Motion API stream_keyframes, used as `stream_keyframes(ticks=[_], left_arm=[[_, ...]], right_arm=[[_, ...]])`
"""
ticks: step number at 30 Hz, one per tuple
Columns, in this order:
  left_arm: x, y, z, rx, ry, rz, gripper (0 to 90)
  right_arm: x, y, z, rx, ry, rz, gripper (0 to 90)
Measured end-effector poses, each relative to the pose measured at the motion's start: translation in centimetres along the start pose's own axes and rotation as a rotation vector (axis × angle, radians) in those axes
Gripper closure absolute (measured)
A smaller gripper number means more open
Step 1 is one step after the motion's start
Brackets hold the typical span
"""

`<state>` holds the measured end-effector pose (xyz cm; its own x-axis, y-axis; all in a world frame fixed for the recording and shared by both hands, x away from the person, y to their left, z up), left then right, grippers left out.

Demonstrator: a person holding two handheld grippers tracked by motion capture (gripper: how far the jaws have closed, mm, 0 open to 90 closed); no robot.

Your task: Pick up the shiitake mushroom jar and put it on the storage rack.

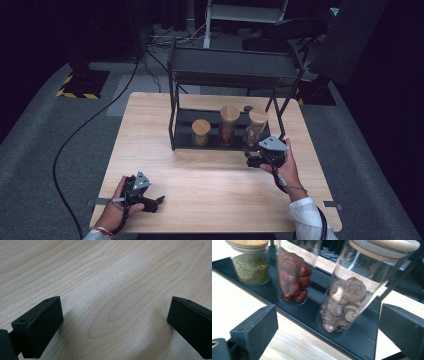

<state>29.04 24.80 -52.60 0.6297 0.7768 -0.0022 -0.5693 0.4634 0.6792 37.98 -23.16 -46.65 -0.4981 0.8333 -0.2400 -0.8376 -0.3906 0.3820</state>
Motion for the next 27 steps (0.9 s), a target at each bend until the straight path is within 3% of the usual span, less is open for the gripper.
stream_keyframes(ticks=[15,24,27], left_arm=[[0.0,0.0,0.0,0.0,0.0,0.0,0.0],[0.0,0.0,0.0,0.0,0.0,0.0,0.0],[0.0,0.0,0.0,0.0,0.0,0.0,0.0]], right_arm=[[0.5,1.2,-1.5,-0.016,0.067,0.057,2.3],[0.8,1.7,-2.8,0.02,0.103,0.098,2.3],[1.0,1.9,-3.3,0.048,0.138,0.11,2.3]])
Point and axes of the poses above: each handheld gripper's, and its own axes: y roughly backward along the jaws, z roughly out of its top, x roughly to its left, the point moved 9 cm from there along -y, roughly forward along the jaws, and after that the axes turned 4 degrees about -x, right-handed, at the moved point
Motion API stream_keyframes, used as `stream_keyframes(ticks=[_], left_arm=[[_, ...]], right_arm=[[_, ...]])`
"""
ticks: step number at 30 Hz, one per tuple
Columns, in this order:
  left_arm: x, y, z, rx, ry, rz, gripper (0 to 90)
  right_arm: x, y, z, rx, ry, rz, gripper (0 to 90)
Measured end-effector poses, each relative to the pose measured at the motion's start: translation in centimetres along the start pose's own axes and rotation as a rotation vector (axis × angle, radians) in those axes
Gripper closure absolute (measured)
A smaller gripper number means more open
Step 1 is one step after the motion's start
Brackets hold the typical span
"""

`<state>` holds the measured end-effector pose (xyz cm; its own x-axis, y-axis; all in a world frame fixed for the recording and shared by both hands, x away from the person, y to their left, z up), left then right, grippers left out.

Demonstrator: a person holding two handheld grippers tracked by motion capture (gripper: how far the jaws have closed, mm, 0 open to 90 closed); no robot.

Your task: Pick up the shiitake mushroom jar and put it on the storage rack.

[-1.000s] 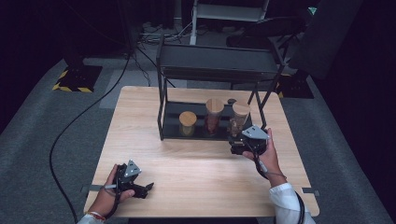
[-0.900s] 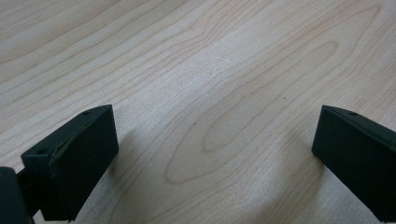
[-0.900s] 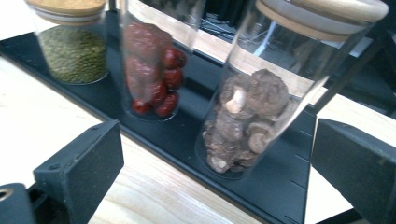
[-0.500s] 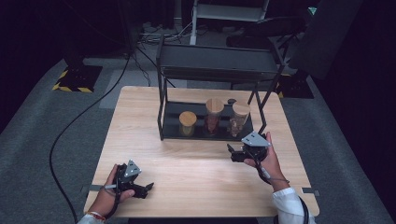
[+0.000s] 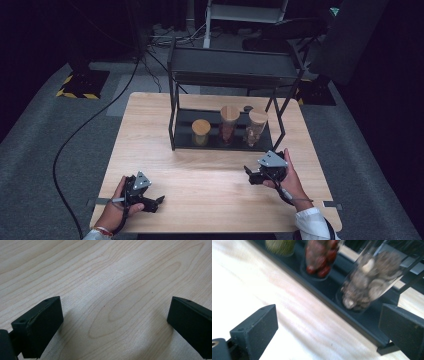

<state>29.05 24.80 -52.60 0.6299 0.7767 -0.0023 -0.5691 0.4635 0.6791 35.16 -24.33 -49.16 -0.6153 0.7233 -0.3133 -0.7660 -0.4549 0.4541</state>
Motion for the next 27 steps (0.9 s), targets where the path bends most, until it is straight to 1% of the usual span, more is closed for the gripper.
stream_keyframes(ticks=[5,12,16,22,27], left_arm=[[0.0,0.0,0.0,0.0,0.0,0.0,0.0],[0.0,0.0,0.0,0.0,0.0,0.0,0.0],[0.0,0.0,0.0,0.0,0.0,0.0,0.0],[0.0,0.0,0.0,0.001,-0.002,-0.002,0.0],[0.0,0.0,0.0,0.0,-0.001,-0.003,0.0]], right_arm=[[0.1,0.3,-0.6,0.008,-0.009,0.005,2.3],[0.3,0.6,-1.8,0.058,0.025,0.026,2.3],[0.3,0.9,-2.6,0.085,0.033,0.041,2.3],[0.0,1.4,-3.7,0.121,0.032,0.063,2.3],[-0.5,2.1,-4.8,0.142,0.016,0.07,2.3]])
Point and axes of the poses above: each handheld gripper's, and its own axes: y roughly backward along the jaws, z roughly out of its top, x roughly to its left, the point moved 9 cm from there along -y, roughly forward along the jaws, and after that the axes turned 4 degrees about -x, right-handed, at the moved point
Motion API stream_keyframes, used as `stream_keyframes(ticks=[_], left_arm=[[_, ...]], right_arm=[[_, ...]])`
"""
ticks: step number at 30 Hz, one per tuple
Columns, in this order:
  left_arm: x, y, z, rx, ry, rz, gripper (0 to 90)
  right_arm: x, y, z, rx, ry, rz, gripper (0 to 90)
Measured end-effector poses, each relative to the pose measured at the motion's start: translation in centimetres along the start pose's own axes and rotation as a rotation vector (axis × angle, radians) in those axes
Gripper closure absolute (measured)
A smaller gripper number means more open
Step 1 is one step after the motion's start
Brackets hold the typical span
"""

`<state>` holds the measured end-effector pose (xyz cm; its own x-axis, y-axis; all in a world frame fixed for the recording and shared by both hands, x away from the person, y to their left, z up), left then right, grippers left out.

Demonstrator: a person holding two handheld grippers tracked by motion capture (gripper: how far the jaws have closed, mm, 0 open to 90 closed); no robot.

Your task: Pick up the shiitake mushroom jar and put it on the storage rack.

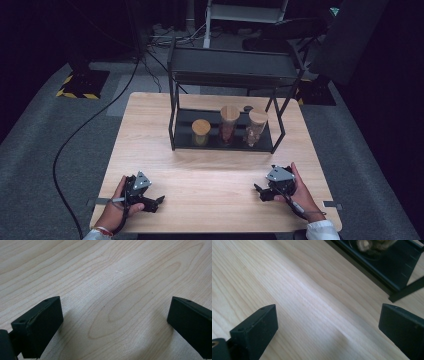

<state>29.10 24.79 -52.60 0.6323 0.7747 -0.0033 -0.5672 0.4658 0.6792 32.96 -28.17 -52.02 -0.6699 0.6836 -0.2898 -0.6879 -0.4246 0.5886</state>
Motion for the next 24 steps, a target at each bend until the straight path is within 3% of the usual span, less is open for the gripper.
stream_keyframes(ticks=[7,24], left_arm=[[0.0,-0.1,0.0,-0.002,0.0,0.0,0.0],[0.0,-0.1,0.1,-0.002,-0.002,-0.003,0.0]], right_arm=[[-0.1,0.9,-1.1,0.015,-0.026,-0.005,2.4],[-1.5,2.0,-3.5,0.008,-0.199,0.031,0.8]])
Point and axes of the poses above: each handheld gripper's, and its own axes: y roughly backward along the jaws, z roughly out of its top, x roughly to its left, the point moved 9 cm from there along -y, roughly forward along the jaws, and after that the axes turned 4 degrees about -x, right-handed, at the moved point
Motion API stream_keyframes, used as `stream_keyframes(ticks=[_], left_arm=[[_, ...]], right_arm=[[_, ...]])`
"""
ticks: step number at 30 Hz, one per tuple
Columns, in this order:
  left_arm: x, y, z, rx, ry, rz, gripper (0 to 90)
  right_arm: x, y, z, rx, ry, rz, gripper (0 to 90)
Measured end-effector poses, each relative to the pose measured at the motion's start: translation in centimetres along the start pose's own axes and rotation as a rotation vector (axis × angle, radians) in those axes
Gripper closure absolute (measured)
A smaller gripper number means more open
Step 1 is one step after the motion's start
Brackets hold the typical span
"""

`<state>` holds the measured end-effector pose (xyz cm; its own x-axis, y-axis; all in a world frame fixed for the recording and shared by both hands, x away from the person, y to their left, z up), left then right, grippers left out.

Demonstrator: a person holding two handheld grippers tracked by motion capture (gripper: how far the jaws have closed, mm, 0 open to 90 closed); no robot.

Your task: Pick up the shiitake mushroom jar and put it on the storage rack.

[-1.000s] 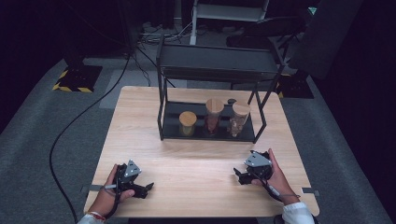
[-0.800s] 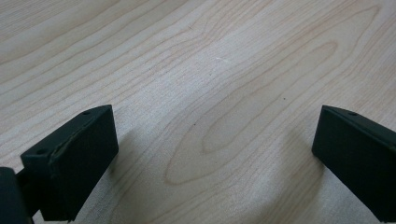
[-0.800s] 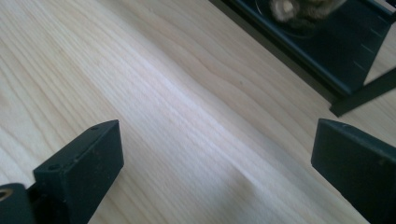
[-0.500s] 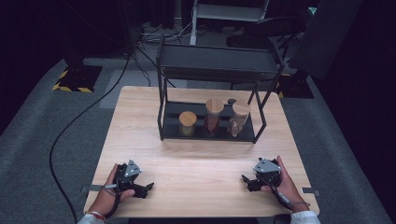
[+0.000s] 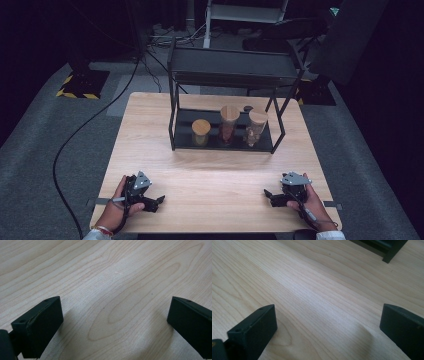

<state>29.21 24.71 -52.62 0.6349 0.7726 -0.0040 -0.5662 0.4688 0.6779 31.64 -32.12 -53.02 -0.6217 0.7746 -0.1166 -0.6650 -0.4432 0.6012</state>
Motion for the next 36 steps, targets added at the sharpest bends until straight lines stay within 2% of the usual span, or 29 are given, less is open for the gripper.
stream_keyframes(ticks=[2,9,21,36], left_arm=[[0.0,0.0,0.0,0.0,0.0,0.0,0.0],[0.0,0.0,0.0,0.0,0.001,0.002,0.0],[0.0,0.0,0.0,0.0,0.001,0.002,0.0],[0.0,0.0,0.0,0.001,0.001,0.002,0.0]], right_arm=[[-0.2,0.1,-0.1,0.005,-0.01,0.003,0.5],[-1.5,0.6,-0.6,0.043,-0.098,0.057,0.3],[-2.1,0.8,-0.9,0.043,-0.094,0.063,0.3],[-2.1,0.8,-0.9,0.043,-0.095,0.066,0.0]])
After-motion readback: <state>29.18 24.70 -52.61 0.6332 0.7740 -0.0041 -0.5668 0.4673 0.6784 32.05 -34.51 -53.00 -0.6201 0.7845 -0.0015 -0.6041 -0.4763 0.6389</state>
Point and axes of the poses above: each handheld gripper's, and its own axes: y roughly backward along the jaws, z roughly out of its top, x roughly to its left, the point moved 9 cm from there along -y, roughly forward along the jaws, and after that the axes turned 4 degrees about -x, right-handed, at the moved point
